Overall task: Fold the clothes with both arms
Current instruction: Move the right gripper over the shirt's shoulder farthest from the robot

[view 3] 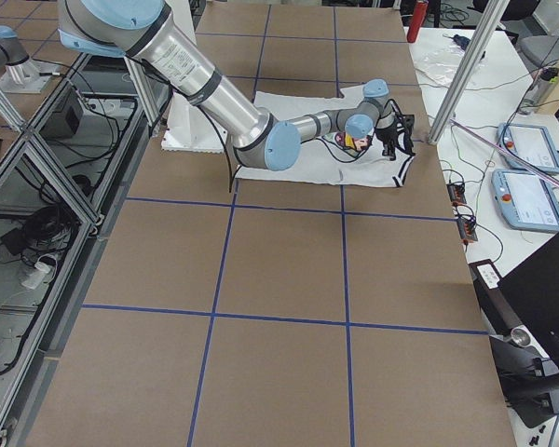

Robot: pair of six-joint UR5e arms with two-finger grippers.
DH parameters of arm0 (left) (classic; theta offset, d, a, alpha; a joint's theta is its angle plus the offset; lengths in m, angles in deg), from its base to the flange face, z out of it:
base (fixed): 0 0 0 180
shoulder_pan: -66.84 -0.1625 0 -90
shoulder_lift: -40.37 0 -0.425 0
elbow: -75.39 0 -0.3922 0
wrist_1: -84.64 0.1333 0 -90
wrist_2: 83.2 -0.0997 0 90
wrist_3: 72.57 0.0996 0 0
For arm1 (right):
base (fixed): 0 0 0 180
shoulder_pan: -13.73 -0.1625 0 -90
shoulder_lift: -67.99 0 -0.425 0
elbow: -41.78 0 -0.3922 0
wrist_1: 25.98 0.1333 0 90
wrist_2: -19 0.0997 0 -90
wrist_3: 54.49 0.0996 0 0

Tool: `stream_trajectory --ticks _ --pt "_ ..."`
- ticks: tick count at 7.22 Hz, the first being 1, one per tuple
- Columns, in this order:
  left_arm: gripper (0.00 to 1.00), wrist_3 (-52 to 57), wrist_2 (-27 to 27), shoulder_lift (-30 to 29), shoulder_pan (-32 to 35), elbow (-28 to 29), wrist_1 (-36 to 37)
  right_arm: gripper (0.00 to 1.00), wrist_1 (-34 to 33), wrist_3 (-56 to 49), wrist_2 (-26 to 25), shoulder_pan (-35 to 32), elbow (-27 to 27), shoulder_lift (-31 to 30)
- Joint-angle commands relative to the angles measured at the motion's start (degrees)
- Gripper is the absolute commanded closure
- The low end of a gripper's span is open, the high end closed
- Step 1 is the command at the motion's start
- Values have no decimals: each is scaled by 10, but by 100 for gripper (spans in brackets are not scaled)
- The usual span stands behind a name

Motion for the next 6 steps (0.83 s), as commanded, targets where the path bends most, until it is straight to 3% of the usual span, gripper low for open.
stream_trajectory --ticks 1,2,4,6 --pt "0 -13 3 -6 -7 18 4 0 -1 -1 5 -4 28 -3" --pt "0 -70 30 -18 -35 37 -3 0 -4 -1 24 -11 67 -15" --pt "0 -174 35 -69 -72 58 -36 0 -7 -3 95 -38 196 -117" --pt "0 -305 33 -123 -137 143 -176 0 -4 -2 190 -72 334 -230"
